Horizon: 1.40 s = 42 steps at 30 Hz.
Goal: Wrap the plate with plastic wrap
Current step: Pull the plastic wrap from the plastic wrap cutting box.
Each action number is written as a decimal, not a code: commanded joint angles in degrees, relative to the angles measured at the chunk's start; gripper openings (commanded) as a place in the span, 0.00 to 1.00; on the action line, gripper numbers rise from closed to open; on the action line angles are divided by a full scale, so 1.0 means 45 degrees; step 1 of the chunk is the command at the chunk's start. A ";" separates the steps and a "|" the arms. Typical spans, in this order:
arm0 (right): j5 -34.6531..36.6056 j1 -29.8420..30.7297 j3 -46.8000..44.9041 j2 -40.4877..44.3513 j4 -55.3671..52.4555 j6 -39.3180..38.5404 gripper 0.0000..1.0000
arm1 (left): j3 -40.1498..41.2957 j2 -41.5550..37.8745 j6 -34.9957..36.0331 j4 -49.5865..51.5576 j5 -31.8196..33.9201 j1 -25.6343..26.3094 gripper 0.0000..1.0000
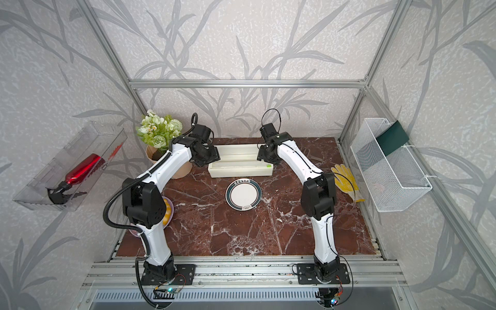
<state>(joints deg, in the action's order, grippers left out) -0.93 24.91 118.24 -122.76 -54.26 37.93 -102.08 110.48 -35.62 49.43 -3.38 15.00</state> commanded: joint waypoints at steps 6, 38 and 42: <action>-0.0555 0.0090 0.1797 -0.1471 -0.1022 0.1967 0.60 | 0.0729 -0.0705 -0.0143 -0.0538 -0.0118 -0.0140 0.68; -0.0757 0.0012 0.3167 -0.4066 -0.0491 0.2354 0.27 | 0.0834 -0.0265 -0.0386 -0.1131 -0.0509 -0.0182 0.67; -0.0987 -0.0018 0.3289 -0.4178 -0.0292 0.2335 0.12 | 0.0567 0.0125 -0.0369 -0.0961 -0.0332 -0.0190 0.67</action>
<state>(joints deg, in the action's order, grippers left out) -4.40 25.04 132.90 -139.24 -56.25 48.42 -97.51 109.51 -36.64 43.53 -6.00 14.46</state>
